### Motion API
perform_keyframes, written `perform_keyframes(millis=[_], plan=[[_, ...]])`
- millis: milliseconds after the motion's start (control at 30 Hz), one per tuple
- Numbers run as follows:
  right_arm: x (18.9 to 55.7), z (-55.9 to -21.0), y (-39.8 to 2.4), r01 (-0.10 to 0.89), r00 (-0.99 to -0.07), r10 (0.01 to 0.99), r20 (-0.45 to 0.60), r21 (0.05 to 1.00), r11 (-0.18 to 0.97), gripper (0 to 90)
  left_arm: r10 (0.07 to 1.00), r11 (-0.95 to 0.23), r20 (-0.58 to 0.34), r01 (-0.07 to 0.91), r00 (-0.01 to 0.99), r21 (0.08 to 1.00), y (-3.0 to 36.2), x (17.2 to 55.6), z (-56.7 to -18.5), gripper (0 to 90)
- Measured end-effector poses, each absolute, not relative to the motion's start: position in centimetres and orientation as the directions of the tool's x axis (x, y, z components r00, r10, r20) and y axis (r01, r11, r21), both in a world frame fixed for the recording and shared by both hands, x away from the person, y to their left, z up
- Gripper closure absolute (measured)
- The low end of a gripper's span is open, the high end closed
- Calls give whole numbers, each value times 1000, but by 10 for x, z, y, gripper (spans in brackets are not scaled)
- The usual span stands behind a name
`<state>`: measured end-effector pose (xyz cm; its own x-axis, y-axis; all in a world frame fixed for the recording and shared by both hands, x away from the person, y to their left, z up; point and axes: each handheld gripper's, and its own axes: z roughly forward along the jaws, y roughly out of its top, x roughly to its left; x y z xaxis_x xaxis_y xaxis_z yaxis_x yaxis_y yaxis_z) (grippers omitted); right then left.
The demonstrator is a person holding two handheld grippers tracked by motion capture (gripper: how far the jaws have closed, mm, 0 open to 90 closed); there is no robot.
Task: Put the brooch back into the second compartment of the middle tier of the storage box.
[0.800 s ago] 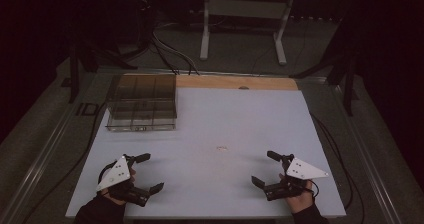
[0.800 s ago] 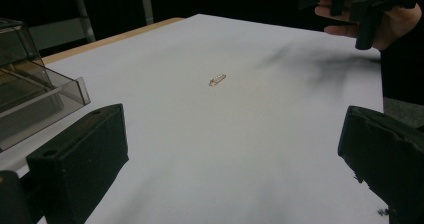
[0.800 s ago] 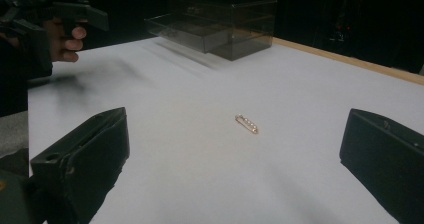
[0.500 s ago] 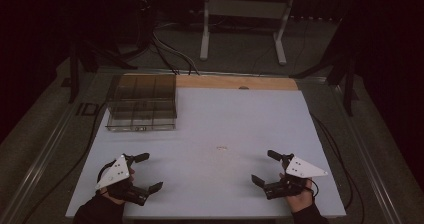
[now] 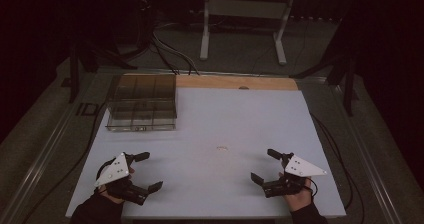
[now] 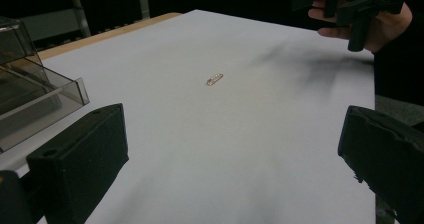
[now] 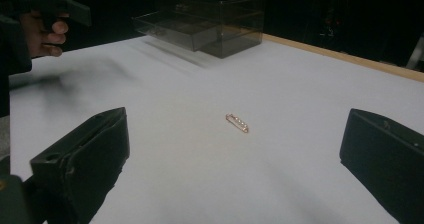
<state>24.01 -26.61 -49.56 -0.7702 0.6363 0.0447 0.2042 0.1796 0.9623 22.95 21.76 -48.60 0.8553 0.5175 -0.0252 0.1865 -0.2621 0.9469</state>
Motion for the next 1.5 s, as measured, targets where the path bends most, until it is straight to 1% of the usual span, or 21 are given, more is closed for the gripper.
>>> perform_keyframes(millis=[167, 533, 967, 1500], plan=[[239, -495, -268, 203, -765, 642, 43, 963, 178, 0, 521, -257, -31, 191, 853, 947, 214, 233, -481, 3], [238, -495, -267, 210, -764, 643, 49, 962, 176, 0, 494, -278, -25, 185, 869, 943, 206, 245, -465, 3], [238, -494, -268, 202, -763, 645, 49, 965, 166, 0, 458, -301, -25, 182, 888, 936, 186, 265, -449, 3], [239, -496, -267, 211, -765, 642, 53, 962, 172, 0, 431, -322, -30, 185, 902, 928, 163, 288, -448, 3]])
